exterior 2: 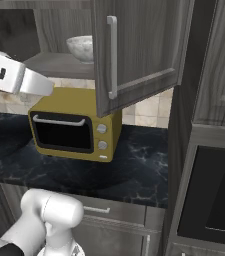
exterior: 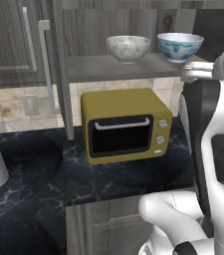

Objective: Move the bowls from the cabinet to the plates on the dining table.

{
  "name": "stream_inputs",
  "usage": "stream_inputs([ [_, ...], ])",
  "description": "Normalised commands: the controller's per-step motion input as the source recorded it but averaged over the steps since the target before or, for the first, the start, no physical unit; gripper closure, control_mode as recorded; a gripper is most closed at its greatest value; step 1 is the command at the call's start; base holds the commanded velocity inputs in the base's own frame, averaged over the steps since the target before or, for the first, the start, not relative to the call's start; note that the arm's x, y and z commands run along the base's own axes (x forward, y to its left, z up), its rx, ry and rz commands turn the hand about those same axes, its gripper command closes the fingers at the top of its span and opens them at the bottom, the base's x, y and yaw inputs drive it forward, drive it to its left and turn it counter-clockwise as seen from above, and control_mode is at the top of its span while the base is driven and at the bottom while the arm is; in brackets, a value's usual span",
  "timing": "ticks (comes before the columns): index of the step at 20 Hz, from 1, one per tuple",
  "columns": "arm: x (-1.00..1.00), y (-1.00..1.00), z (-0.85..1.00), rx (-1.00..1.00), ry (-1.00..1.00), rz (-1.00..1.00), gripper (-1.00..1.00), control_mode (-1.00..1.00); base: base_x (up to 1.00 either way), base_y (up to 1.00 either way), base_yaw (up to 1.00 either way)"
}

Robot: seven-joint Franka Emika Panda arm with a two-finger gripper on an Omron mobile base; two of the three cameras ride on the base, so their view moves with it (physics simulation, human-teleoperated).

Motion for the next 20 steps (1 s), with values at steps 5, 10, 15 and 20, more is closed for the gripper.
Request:
stream_inputs([
  [5, 0.14, 0.09, -0.03, -0.26, 0.16, 0.0, -1.0, -1.0, 0.0, 0.0, 0.0],
  [10, 0.33, 0.0, -0.24, -0.4, 0.18, 0.0, -1.0, -1.0, 0.0, 0.0, 0.0],
  [15, 0.39, -0.08, -0.21, -0.4, 0.13, 0.0, -1.0, -1.0, 0.0, 0.0, 0.0],
  [20, 0.25, -0.22, 0.04, -0.3, 0.09, 0.0, -1.0, -1.0, 0.0, 0.0, 0.0],
])
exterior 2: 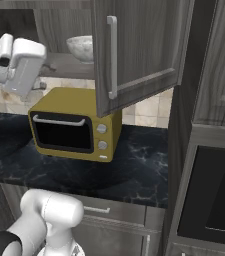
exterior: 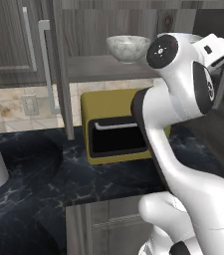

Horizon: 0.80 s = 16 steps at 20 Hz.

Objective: Move the bowls from the cabinet to the plates on the dining table.

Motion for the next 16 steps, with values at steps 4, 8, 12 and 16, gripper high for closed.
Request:
stream_inputs([
  [4, 0.33, -0.46, 0.21, -0.17, 0.23, 0.0, -1.0, -1.0, 0.0, 0.0, 0.0],
  [8, 0.26, -0.4, 0.18, -0.04, 0.31, 0.0, -1.0, -1.0, 0.0, 0.0, 0.0],
  [12, 0.32, -0.1, 0.14, 0.0, 0.31, -0.04, -1.0, -1.0, 0.0, 0.0, 0.0],
  [16, 0.43, 0.0, 0.02, -0.02, 0.28, -0.07, -1.0, -1.0, 0.0, 0.0, 0.0],
])
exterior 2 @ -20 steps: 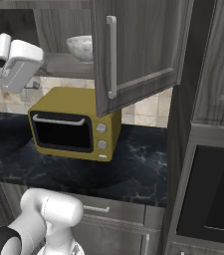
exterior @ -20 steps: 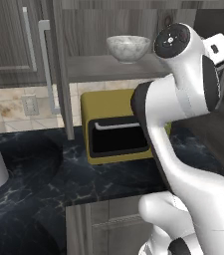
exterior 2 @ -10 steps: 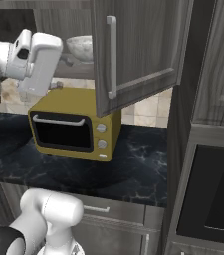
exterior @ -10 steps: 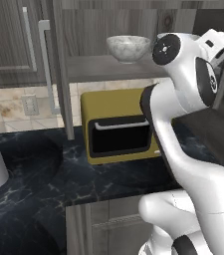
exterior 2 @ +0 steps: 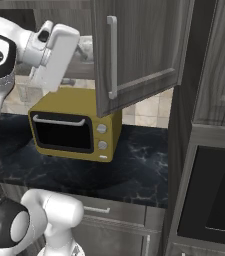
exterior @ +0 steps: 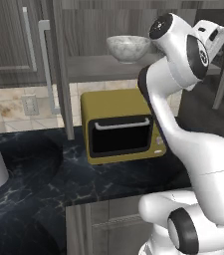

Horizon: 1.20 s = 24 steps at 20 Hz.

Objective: Move the bowls from the cabinet to the plates on the dining table.

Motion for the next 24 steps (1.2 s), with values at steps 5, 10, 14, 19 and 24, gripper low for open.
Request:
stream_inputs([
  [5, 0.53, 0.0, -0.01, -0.12, 0.23, -0.08, -1.0, -1.0, 0.0, 0.0, 0.0],
  [10, 0.55, 0.0, -0.16, -0.24, 0.07, -0.1, -1.0, -1.0, 0.0, 0.0, 0.0],
  [14, 0.17, 0.0, -0.12, -0.22, 0.0, -0.17, -1.0, -1.0, 0.0, 0.0, 0.0],
  [19, -0.15, 0.0, -0.02, -0.08, -0.03, -0.23, -1.0, -1.0, 0.0, 0.0, 0.0],
  [24, -0.27, -0.07, 0.0, -0.02, -0.05, -0.26, -1.0, -1.0, 0.0, 0.0, 0.0],
])
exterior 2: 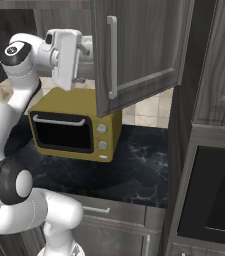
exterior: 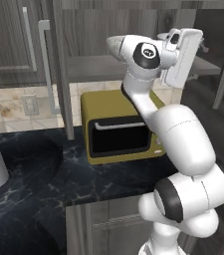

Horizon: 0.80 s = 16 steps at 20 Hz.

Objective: Move the bowls from the cabinet to the plates on the dining table.

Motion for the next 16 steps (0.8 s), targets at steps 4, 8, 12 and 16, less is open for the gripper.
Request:
stream_inputs([
  [4, -0.22, -0.23, -0.02, -0.02, -0.04, -0.27, -1.0, -1.0, 0.0, 0.0, 0.0],
  [8, -0.09, -0.3, -0.06, -0.03, -0.01, -0.19, -1.0, -1.0, 0.0, 0.0, 0.0],
  [12, -0.05, -0.28, -0.04, 0.0, 0.0, -0.08, -1.0, -1.0, 0.0, 0.0, 0.0],
  [16, -0.29, -0.34, -0.05, 0.0, 0.0, -0.07, -1.0, -1.0, 0.0, 0.0, 0.0],
])
